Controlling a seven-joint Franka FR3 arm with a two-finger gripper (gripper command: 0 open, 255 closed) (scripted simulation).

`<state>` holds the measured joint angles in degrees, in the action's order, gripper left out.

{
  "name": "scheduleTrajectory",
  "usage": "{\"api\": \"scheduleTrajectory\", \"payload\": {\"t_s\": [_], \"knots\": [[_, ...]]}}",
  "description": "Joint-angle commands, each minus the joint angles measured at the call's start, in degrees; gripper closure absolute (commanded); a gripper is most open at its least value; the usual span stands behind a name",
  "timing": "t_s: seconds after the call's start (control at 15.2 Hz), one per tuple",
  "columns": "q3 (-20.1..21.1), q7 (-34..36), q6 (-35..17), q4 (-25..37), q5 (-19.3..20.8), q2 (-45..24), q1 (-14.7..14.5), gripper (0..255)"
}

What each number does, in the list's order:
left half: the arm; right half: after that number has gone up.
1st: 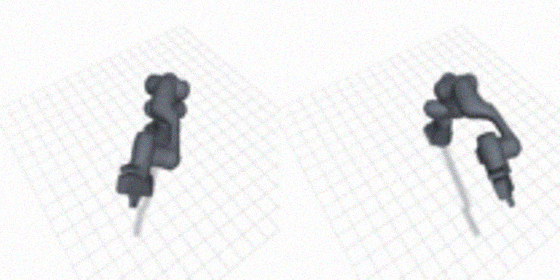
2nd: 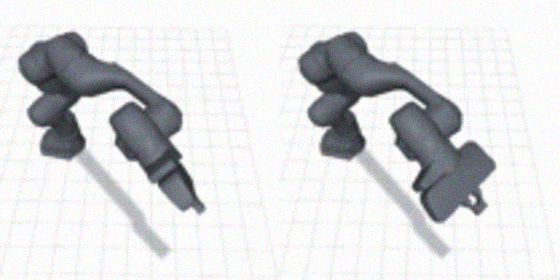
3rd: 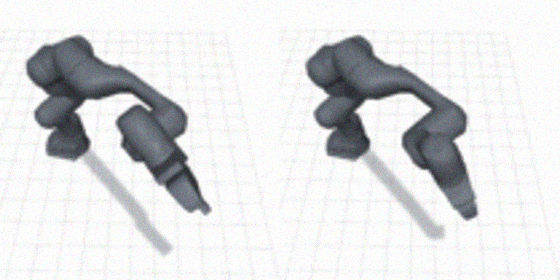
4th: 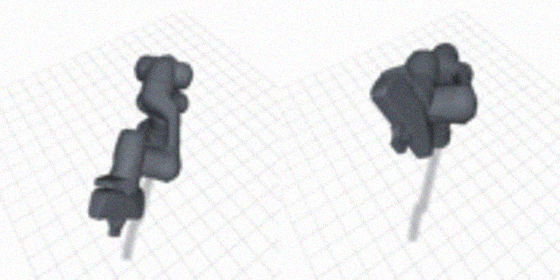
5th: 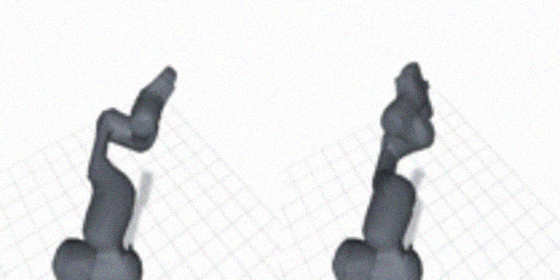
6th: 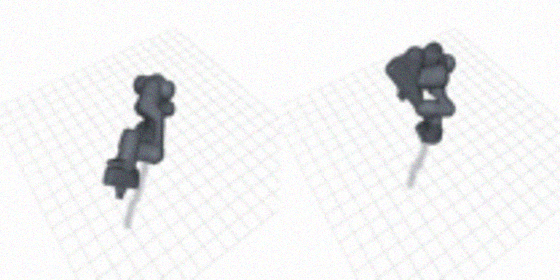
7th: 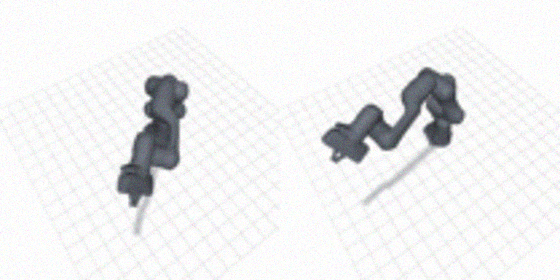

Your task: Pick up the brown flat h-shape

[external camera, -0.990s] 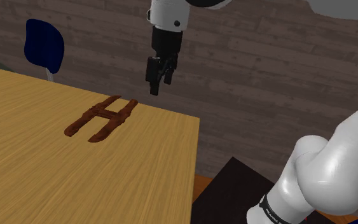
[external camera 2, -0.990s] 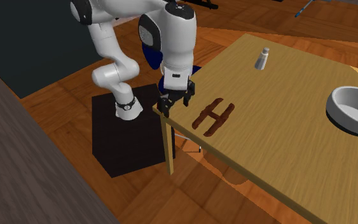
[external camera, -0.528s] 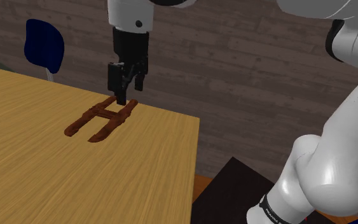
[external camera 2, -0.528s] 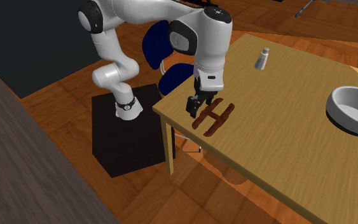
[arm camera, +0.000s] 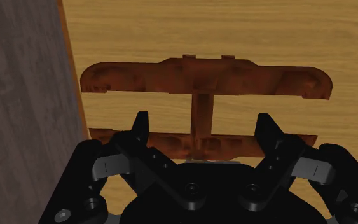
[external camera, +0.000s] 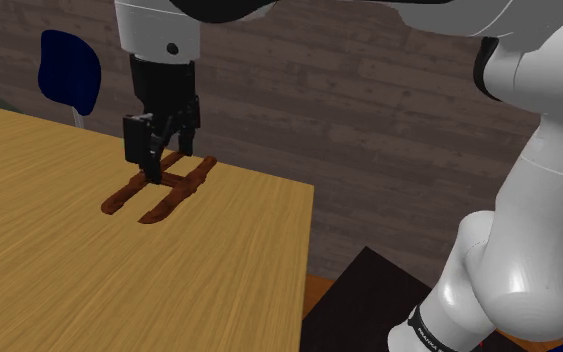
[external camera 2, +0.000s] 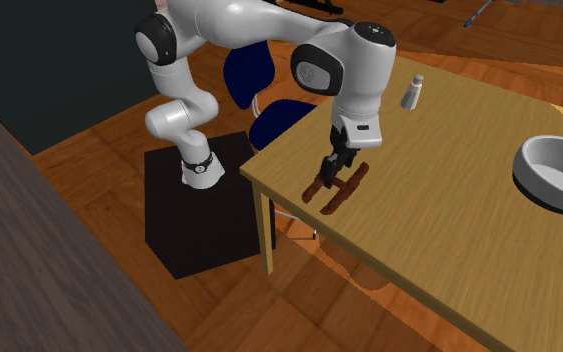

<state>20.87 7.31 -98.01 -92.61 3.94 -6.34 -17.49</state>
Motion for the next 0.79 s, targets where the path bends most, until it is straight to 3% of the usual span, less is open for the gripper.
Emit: {"api": "scheduleTrajectory", "payload": {"t_s": [0.0, 0.26, 0.33, 0.73], "knots": [[-0.03, -0.01, -1.59, -1.63, -0.02, 0.07, 0.05, 0], [-0.06, 0.04, -3.59, -3.68, -0.01, 0.12, 0.10, 0], [-0.11, -0.07, -3.70, -3.90, -0.06, 0.24, 0.17, 255], [-0.09, 0.00, -3.74, -3.65, 0.05, -0.06, 0.12, 255]]}}
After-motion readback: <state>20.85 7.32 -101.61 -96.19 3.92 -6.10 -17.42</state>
